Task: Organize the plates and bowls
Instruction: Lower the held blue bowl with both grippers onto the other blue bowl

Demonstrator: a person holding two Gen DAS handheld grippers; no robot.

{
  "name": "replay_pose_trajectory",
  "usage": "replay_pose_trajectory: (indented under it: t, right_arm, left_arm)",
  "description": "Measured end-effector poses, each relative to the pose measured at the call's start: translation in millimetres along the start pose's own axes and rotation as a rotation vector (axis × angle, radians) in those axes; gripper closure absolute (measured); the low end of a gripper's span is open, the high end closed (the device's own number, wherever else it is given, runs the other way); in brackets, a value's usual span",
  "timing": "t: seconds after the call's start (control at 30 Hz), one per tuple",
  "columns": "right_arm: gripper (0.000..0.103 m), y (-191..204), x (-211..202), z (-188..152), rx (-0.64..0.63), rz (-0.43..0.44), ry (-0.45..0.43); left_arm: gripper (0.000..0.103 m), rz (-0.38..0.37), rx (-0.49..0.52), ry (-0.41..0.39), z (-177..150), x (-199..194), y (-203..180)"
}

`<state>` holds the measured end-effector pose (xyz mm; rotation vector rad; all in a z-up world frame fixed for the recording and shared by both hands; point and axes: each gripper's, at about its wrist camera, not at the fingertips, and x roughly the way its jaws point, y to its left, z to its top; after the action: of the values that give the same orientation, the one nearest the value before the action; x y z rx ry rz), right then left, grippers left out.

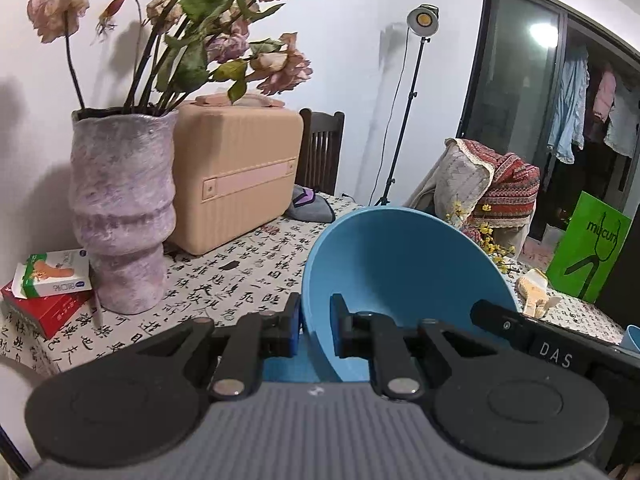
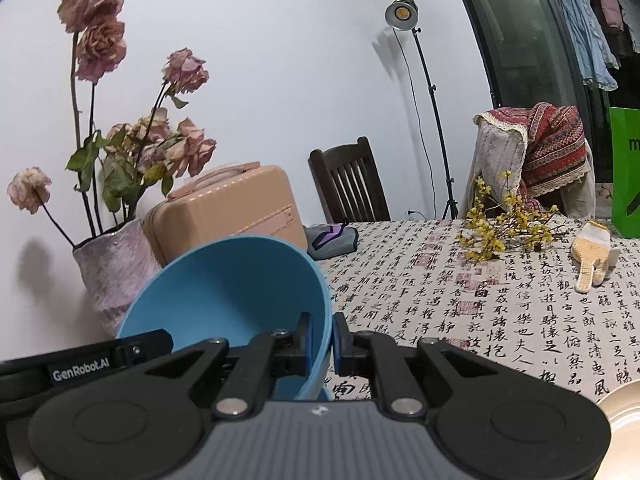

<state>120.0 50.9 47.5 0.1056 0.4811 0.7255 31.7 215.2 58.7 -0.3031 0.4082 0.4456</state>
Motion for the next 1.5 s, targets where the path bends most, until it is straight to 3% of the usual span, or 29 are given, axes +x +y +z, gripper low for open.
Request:
replay_pose_trajectory:
  t: [0.97,1.5]
  right_arm:
    - [0.093,20,34,-25,-0.024,-0.015,0.080]
    - [0.093,21,40,-35,-0.034,-0.046,0.101]
  left_arm:
    - [0.088,0.007,-0.009,0.068,-24,24,33]
    - [0.088,0.016,0.035,0.103,-37,37,31]
